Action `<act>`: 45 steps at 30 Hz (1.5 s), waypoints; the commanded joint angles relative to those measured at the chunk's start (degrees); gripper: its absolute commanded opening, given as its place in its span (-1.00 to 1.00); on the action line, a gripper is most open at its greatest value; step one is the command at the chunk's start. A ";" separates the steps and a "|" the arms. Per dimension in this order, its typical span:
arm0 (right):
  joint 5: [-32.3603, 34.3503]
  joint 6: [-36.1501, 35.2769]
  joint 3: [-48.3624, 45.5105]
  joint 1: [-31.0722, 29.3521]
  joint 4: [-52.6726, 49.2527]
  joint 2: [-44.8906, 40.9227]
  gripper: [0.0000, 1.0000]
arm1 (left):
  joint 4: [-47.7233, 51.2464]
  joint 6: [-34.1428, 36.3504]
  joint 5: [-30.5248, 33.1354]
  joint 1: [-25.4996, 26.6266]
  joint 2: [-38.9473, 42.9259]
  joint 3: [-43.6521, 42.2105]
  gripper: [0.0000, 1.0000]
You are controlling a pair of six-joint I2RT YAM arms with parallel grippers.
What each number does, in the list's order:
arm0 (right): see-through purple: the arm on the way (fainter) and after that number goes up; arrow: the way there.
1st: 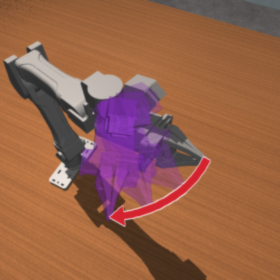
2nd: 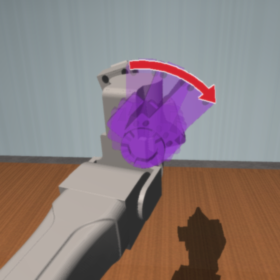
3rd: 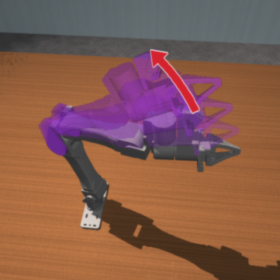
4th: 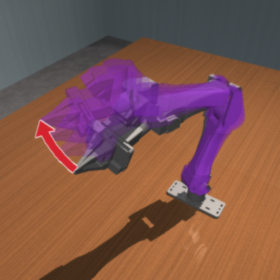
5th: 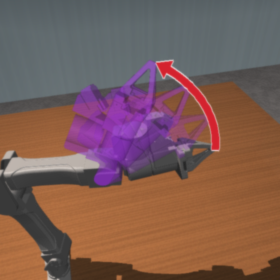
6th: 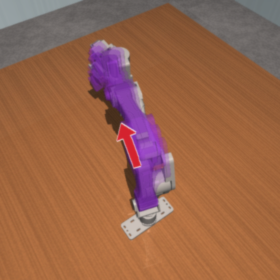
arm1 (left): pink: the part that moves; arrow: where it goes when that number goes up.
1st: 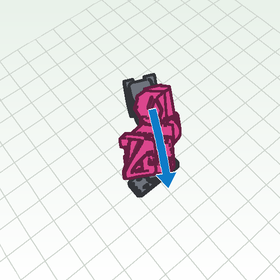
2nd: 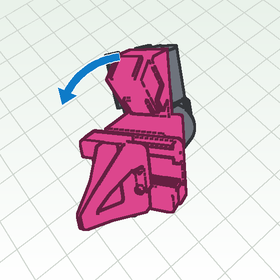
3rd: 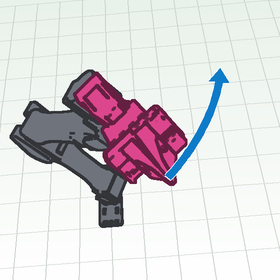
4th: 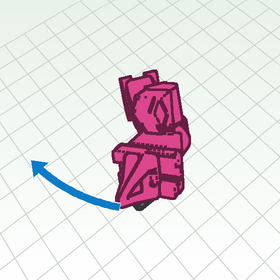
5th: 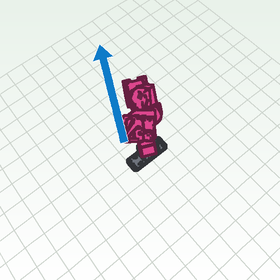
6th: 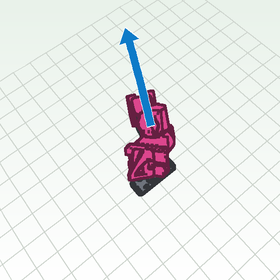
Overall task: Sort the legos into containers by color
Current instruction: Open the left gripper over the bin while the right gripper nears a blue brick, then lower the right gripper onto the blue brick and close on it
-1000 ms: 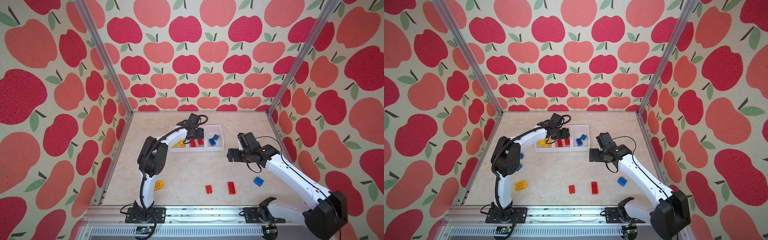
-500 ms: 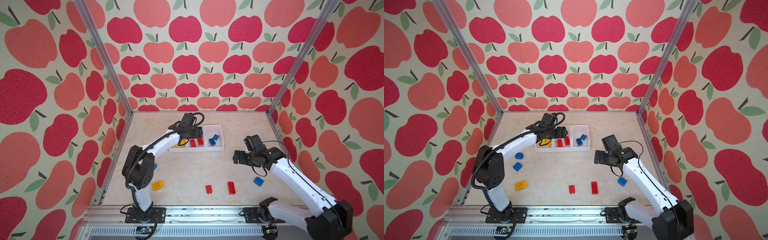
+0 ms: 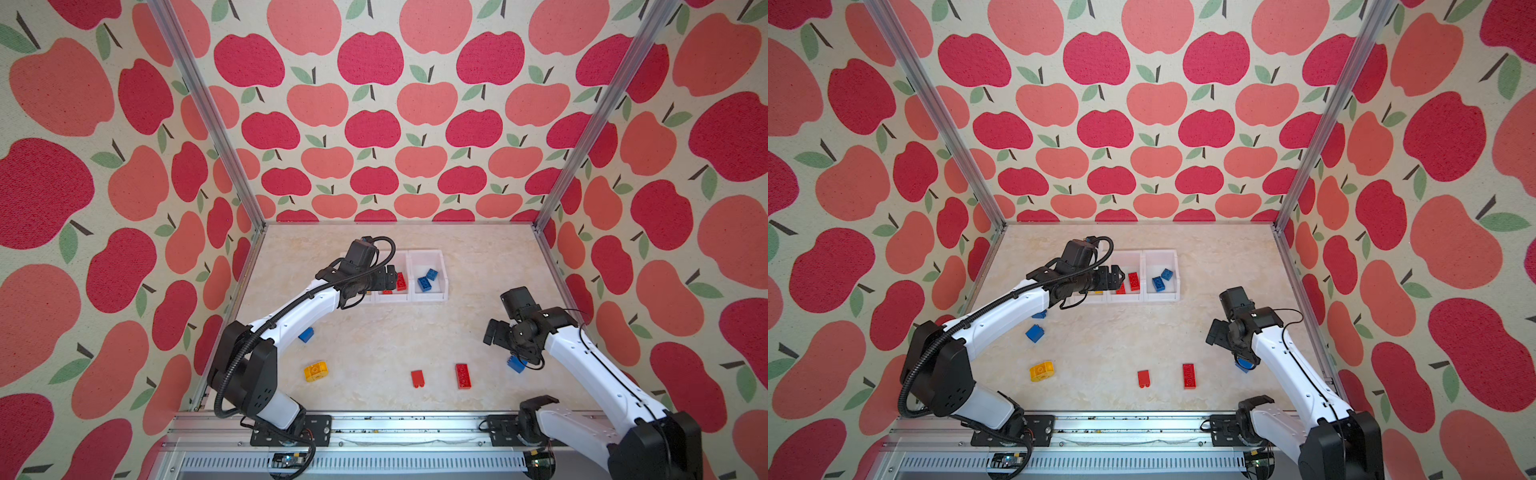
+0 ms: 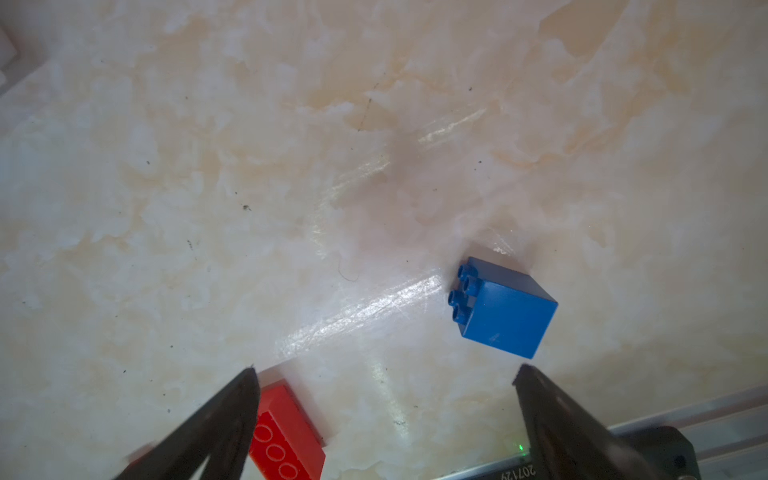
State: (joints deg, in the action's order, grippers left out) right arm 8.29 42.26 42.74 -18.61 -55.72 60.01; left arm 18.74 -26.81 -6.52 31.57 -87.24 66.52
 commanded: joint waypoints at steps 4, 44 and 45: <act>0.68 2.58 -4.41 5.62 -0.65 -2.54 0.92 | -1.32 -1.68 -0.32 -0.72 4.27 -4.82 0.93; 1.01 0.00 -12.59 13.07 11.43 4.69 -0.05 | -2.31 -3.07 -1.39 -1.69 6.99 -8.61 0.97; 0.88 0.01 -12.59 13.04 11.42 4.60 -0.07 | -2.44 -3.08 -1.36 -1.72 7.11 -8.70 0.97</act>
State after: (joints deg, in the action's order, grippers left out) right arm 9.37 42.09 31.09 -5.91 -44.36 65.54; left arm 16.84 -29.10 -8.01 30.24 -81.71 58.37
